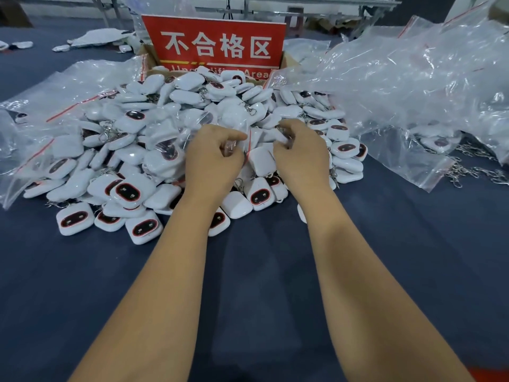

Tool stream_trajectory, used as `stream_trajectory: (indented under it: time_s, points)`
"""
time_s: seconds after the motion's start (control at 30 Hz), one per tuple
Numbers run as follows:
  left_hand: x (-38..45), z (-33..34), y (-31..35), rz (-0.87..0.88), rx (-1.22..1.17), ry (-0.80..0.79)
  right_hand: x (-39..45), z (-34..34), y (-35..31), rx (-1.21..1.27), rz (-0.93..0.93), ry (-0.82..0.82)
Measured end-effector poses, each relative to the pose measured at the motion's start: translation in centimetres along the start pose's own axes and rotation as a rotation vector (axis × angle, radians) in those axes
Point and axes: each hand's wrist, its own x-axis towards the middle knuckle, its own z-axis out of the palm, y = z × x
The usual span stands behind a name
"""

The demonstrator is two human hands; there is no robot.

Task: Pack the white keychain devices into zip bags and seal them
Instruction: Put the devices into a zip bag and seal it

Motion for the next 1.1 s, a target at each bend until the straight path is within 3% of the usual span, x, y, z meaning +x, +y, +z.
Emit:
stream_trajectory:
  time_s: [0.17,0.33,0.43,0.67,0.9,1.1]
  points:
    - [0.1,-0.3,0.4,-0.018,-0.087,0.081,0.0,-0.4,-1.4,0.500,0.070,0.188]
    - [0.0,-0.5,0.9,-0.025,-0.193,0.076,-0.7,0.2,-2.6,0.770,0.061,0.062]
    - [-0.3,-0.4,1.1,-0.050,-0.219,0.034,-0.9,0.4,-2.9,0.969,0.145,-0.069]
    - [0.0,0.1,0.4,-0.008,0.023,-0.052,-0.9,0.5,-2.5,0.789,0.092,-0.056]
    - [-0.3,-1.1,1.5,-0.076,-0.273,-0.027,-0.9,1.7,-2.8,0.738,0.169,-0.185]
    - [-0.4,-1.3,1.5,-0.135,-0.389,-0.060,-1.0,1.7,-2.8,0.658,0.132,-0.169]
